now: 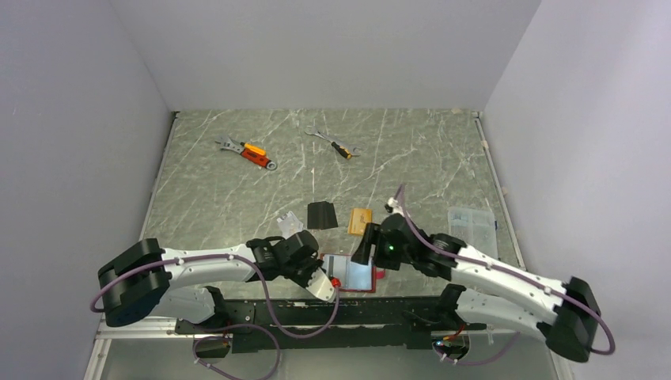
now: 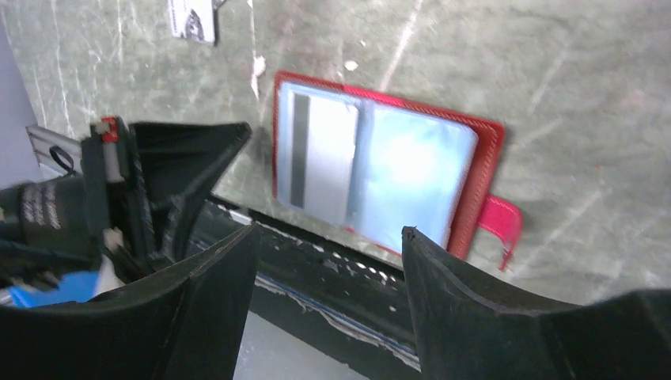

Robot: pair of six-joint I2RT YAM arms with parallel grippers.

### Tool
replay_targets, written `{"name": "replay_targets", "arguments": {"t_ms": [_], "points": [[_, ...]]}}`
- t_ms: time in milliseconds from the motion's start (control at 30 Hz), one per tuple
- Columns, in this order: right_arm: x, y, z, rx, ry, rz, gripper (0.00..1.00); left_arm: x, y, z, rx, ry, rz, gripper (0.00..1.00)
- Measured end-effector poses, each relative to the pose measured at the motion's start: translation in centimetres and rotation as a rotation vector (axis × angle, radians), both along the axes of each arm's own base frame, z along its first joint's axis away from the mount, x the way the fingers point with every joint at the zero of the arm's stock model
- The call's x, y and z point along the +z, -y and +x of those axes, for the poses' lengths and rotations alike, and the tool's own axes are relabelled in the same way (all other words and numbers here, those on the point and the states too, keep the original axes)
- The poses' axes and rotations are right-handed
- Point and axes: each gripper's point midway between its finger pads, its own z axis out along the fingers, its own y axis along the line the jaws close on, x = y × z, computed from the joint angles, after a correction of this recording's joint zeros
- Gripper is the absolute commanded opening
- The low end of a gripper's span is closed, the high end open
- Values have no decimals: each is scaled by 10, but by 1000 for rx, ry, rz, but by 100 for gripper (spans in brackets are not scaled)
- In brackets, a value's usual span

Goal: Put the credit cards into the card holder
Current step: Close the card holder at the center of the board.

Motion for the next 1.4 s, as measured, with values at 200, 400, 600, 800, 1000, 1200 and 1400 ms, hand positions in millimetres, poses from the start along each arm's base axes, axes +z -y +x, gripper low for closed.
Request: {"name": "replay_targets", "arguments": {"t_ms": [200,400,600,800,1000,1200,1400], "points": [[-32,40,-28,-66,-51,24,75,1,-4,-1,9,-11,4,0],[-68,57,-49,-102,-136,38,81,-1,-6,-3,4,-25,15,0],[-66,36,-41,-104,-121,148,79,-3,-4,-4,1,-34,23,0],[-64,20,-33,-130,-101,287,73,-9,7,0,-17,-20,38,0],[-53,18,-27,-170,-44,429,67,-8,20,10,-12,20,28,0],[-35,15,-21,-174,6,503,63,-8,26,9,-20,36,23,0],[-65,24,-23,-201,-39,377,41,-8,26,9,-21,46,26,0]]}}
